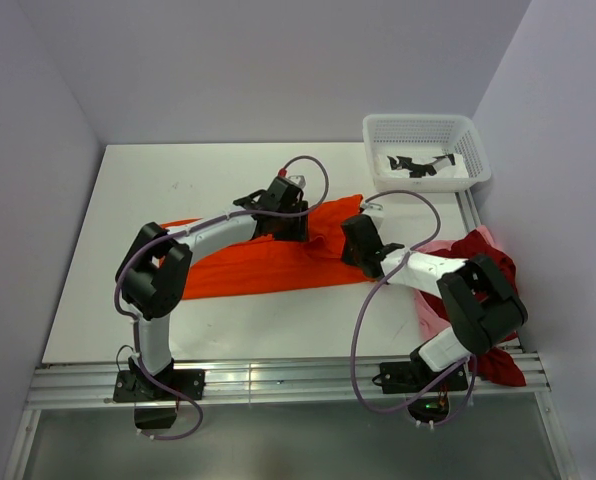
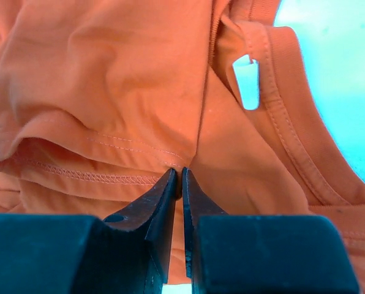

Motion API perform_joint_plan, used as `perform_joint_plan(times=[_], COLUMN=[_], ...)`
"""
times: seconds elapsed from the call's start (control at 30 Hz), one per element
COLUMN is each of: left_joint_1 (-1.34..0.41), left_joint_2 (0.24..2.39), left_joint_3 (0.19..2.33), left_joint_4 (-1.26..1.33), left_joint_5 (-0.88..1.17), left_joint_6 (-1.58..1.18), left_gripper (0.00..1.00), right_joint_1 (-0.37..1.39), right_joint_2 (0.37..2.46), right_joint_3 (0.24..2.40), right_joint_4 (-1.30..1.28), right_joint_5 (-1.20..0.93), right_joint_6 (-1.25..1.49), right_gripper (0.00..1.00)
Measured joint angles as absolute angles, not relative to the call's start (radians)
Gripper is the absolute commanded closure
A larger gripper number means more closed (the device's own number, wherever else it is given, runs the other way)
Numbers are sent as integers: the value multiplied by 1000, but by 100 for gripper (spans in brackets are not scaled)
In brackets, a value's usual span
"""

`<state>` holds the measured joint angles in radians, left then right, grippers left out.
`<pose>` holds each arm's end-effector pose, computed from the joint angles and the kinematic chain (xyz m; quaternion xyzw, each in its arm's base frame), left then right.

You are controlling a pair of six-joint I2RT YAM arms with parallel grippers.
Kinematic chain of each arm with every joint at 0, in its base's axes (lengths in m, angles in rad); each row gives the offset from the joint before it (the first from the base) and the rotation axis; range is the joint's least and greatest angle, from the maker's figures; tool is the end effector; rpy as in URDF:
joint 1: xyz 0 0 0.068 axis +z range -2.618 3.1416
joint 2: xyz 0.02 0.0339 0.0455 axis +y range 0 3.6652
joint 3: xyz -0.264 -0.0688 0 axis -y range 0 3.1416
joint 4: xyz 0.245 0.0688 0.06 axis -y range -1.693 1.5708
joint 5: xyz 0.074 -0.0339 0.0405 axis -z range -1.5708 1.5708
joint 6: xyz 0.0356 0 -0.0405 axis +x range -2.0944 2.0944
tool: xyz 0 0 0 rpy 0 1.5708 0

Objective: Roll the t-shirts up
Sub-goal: Fold the tshirt

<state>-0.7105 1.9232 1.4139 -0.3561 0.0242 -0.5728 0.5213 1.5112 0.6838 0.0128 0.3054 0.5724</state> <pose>0.3219 -0.2781 0.2108 0.0687 0.9359 -0.2158 0.2699 0.2554 0.1343 0.1587 0.0796 0.9168 0.0690 0.3852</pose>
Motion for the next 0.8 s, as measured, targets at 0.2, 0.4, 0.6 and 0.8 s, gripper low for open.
perform_joint_plan(times=[0.2,0.4,0.6,0.8], left_joint_1=[-730,-763,-772,-771], left_joint_2=[1923,1924,1946,1978], left_joint_3=[1413,1414,1434,1441], left_joint_4=[-356,-358,-369,-381], left_joint_5=[4,-34,-82,-104], left_joint_6=[-569,-564,-567,-578], left_gripper=[54,60,60,59], right_joint_1=[521,521,521,521], right_joint_2=[1494,1493,1493,1491], right_joint_3=[675,659,645,625], right_joint_4=[14,14,24,23], right_joint_5=[314,309,302,302], right_joint_6=[587,599,612,627], right_gripper=[86,87,88,92])
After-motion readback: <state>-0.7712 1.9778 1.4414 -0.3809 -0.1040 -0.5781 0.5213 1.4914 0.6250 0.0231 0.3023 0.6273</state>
